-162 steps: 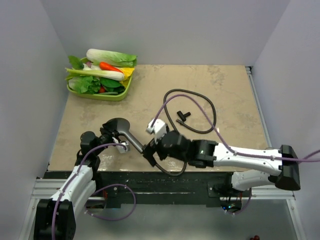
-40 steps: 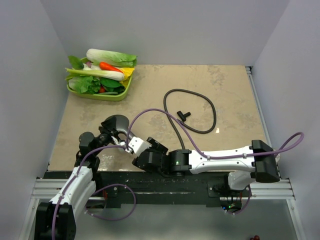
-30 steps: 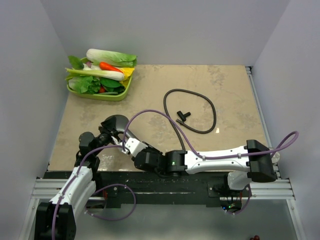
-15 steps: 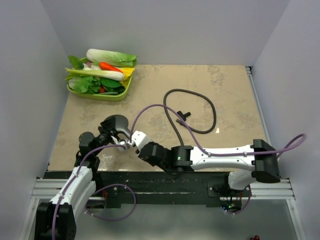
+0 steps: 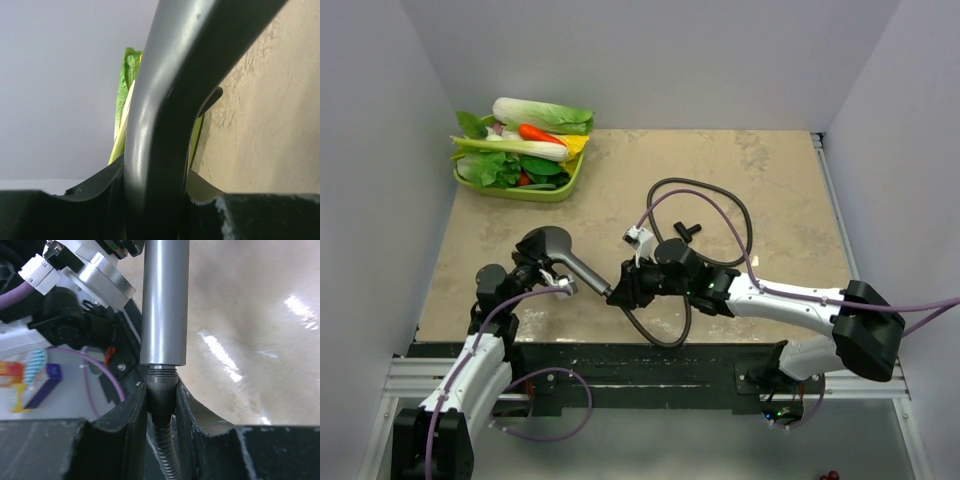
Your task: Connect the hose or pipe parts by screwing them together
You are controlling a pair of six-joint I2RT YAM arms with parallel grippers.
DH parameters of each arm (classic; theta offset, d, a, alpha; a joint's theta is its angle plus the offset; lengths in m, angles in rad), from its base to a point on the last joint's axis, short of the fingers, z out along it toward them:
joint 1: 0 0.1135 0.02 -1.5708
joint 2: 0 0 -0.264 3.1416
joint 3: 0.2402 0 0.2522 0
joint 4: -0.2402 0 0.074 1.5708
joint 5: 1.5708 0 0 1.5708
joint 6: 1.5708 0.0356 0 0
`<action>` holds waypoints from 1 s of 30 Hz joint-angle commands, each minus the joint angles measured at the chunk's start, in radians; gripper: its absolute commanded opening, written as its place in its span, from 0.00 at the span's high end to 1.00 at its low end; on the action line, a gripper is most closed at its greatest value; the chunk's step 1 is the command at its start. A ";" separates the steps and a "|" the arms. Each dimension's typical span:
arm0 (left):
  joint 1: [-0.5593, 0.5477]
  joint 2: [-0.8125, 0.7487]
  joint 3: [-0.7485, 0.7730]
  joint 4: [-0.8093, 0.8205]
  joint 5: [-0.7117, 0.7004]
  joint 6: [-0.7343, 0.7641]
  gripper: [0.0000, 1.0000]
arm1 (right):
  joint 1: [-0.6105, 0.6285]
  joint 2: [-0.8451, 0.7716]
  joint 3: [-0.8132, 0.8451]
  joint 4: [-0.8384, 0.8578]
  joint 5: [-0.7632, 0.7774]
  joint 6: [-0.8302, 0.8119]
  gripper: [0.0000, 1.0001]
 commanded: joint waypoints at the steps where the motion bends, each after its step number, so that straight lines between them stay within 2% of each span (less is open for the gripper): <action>1: -0.012 -0.028 0.046 0.068 0.099 -0.013 1.00 | -0.057 0.035 -0.078 0.468 -0.256 0.223 1.00; 3: -0.012 -0.028 0.046 0.067 0.099 -0.010 1.00 | -0.086 0.062 -0.116 0.581 -0.290 0.325 1.00; 4: -0.012 -0.028 0.046 0.067 0.099 -0.012 1.00 | -0.097 0.074 -0.160 0.723 -0.307 0.365 1.00; 6: -0.012 -0.028 0.047 0.067 0.101 -0.010 1.00 | -0.133 0.135 -0.205 0.903 -0.373 0.526 1.00; 7: -0.011 -0.028 0.047 0.067 0.102 -0.010 1.00 | -0.150 0.168 -0.251 1.122 -0.392 0.595 1.00; 8: -0.012 -0.028 0.047 0.067 0.102 -0.010 1.00 | -0.166 0.203 -0.274 1.252 -0.408 0.748 1.00; 9: -0.011 -0.028 0.047 0.067 0.104 -0.009 1.00 | -0.193 0.301 -0.297 1.401 -0.406 0.833 1.00; 10: -0.012 -0.029 0.047 0.068 0.105 -0.009 1.00 | -0.205 0.355 -0.320 1.683 -0.404 0.914 1.00; 11: -0.012 -0.030 0.047 0.067 0.107 -0.009 1.00 | -0.219 0.407 -0.307 1.702 -0.416 1.032 1.00; 14: -0.012 -0.034 0.047 0.062 0.108 -0.009 1.00 | -0.215 0.432 -0.285 1.703 -0.430 1.021 1.00; 16: -0.012 -0.037 0.047 0.056 0.105 -0.009 1.00 | -0.225 0.418 -0.284 1.689 -0.451 1.016 0.79; 17: -0.012 -0.037 0.046 0.054 0.105 -0.006 1.00 | -0.229 0.409 -0.280 1.666 -0.462 0.998 0.73; 18: -0.012 -0.037 0.047 0.053 0.105 -0.003 1.00 | -0.235 0.391 -0.279 1.626 -0.471 0.972 0.68; 19: -0.012 -0.036 0.047 0.054 0.102 -0.004 1.00 | -0.236 0.368 -0.268 1.456 -0.491 0.929 0.63; 21: -0.012 -0.033 0.049 0.054 0.102 -0.004 1.00 | -0.236 0.233 -0.239 1.164 -0.484 0.693 0.47; 22: -0.012 -0.033 0.051 0.054 0.102 -0.004 1.00 | -0.236 0.184 -0.180 0.800 -0.440 0.580 0.39; 23: -0.012 -0.031 0.051 0.054 0.104 -0.006 1.00 | -0.235 0.094 -0.143 0.635 -0.403 0.388 0.30; 24: -0.012 -0.031 0.051 0.054 0.104 -0.007 1.00 | -0.235 0.064 -0.100 0.479 -0.358 0.302 0.13; 25: -0.012 -0.030 0.051 0.054 0.107 -0.010 1.00 | -0.233 0.041 -0.024 0.257 -0.294 0.236 0.02; 26: -0.012 -0.028 0.051 0.054 0.110 -0.010 1.00 | -0.230 0.013 0.018 0.154 -0.251 0.115 0.02; 28: -0.012 -0.023 0.052 0.061 0.108 -0.013 1.00 | -0.204 -0.010 0.130 -0.098 -0.148 0.003 0.02; 29: -0.012 -0.022 0.052 0.064 0.108 -0.016 1.00 | -0.152 -0.017 0.166 -0.191 0.012 -0.098 0.01; 30: -0.012 -0.020 0.054 0.065 0.108 -0.021 1.00 | -0.118 -0.021 0.199 -0.260 0.091 -0.143 0.01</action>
